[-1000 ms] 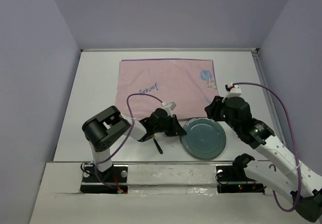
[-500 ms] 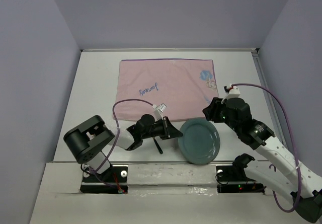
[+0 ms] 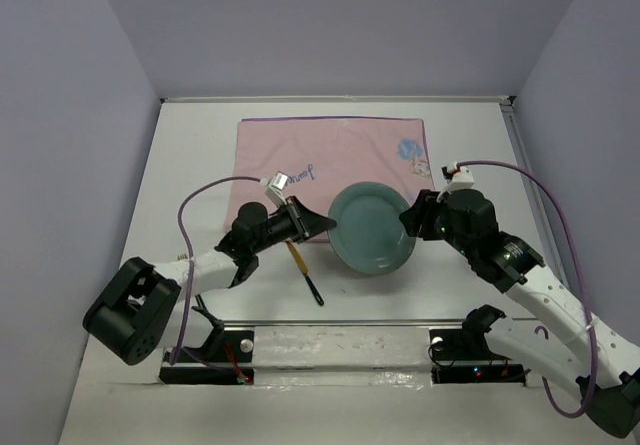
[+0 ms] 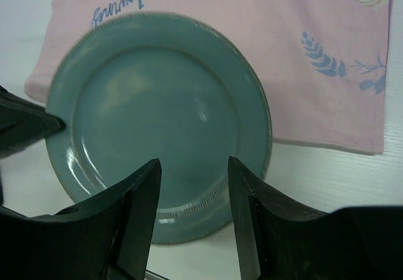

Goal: Set the dinner table for one person

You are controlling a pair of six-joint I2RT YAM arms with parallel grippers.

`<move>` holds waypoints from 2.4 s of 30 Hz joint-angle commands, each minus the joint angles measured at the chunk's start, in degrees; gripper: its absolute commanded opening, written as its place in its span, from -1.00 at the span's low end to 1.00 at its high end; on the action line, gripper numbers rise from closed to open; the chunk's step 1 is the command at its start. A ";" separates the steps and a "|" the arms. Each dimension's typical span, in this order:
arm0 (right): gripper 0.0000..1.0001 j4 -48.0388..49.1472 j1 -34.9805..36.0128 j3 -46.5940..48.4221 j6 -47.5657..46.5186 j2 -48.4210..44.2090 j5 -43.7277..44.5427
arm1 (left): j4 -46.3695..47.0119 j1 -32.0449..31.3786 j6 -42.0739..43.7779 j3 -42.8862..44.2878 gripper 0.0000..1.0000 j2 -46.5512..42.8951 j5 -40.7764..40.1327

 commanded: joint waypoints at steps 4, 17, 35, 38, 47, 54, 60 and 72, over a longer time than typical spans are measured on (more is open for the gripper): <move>0.05 3.61 -0.07 3.75 -2.19 0.31 0.13 | 14.39 9.67 -3.53 9.68 -1.00 1.97 1.86; 0.06 4.57 -0.07 2.35 -2.54 2.68 -0.48 | 22.56 20.05 -6.07 21.04 -1.00 22.71 1.16; 0.06 6.69 -0.07 0.15 -2.02 5.06 -2.15 | 21.25 22.78 -3.62 20.95 -0.96 35.55 1.24; 0.06 6.68 -0.07 -0.11 -1.75 4.88 -1.63 | 20.72 22.78 -3.18 19.46 -0.50 36.34 0.72; 0.06 6.25 -0.07 -0.02 -0.88 4.36 1.27 | 13.00 22.78 1.91 15.95 0.98 31.70 -3.94; 0.04 0.36 -0.07 0.77 3.60 3.66 13.40 | -4.91 19.27 13.84 14.27 0.98 15.19 -24.34; 0.05 -6.03 -0.07 -2.22 10.98 1.02 24.19 | -19.96 7.15 26.17 15.32 0.98 -5.46 -40.94; 0.17 -17.05 -15.61 -4.24 21.45 2.07 31.42 | -56.25 -10.53 42.42 31.67 0.98 -31.59 -32.95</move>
